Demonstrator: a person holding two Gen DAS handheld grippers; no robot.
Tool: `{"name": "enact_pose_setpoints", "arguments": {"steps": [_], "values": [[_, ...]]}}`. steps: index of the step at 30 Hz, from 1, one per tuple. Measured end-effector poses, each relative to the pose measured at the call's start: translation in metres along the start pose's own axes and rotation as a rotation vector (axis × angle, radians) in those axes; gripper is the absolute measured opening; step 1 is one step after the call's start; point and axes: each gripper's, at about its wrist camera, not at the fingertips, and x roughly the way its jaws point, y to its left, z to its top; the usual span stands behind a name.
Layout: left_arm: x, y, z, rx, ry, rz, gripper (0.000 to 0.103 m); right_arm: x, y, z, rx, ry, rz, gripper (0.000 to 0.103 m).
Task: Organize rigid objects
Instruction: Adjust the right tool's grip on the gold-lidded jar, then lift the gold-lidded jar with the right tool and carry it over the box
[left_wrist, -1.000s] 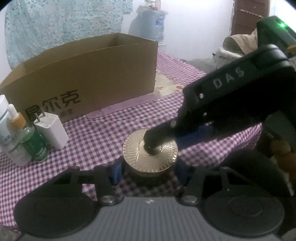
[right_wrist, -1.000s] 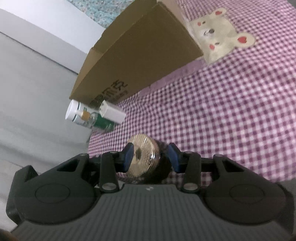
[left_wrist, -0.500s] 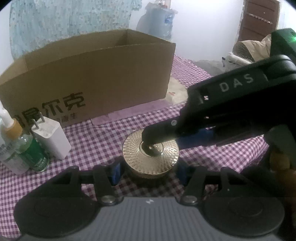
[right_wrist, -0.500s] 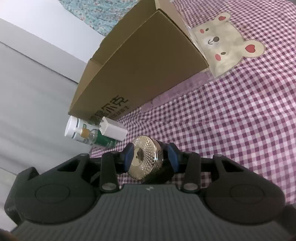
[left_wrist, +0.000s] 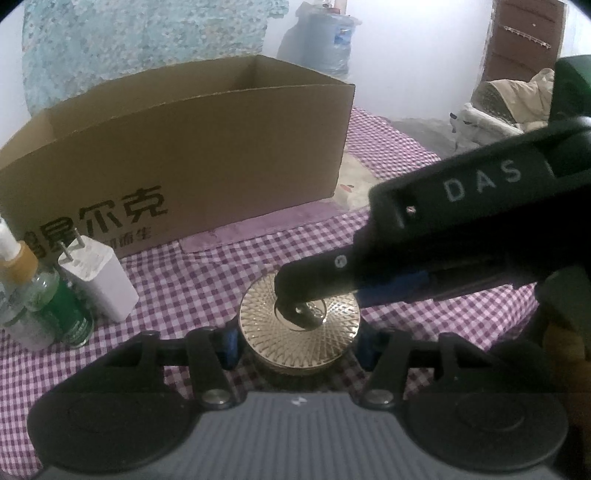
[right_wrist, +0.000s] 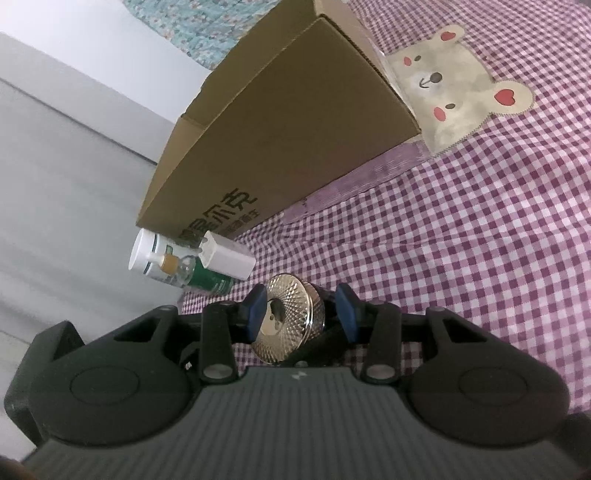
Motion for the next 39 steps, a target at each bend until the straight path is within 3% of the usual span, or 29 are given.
{"name": "enact_pose_setpoints", "arguments": {"steps": [17, 39], "values": [[-0.004, -0.007, -0.004, 0.034, 0.014, 0.037, 0.057, 0.001, 0.002, -0.002, -0.071, 0.024, -0.01, 0.043], [-0.004, 0.008, 0.003, -0.031, 0.037, 0.072, 0.057, 0.021, 0.011, 0.0, -0.142, 0.031, 0.025, 0.041]]}}
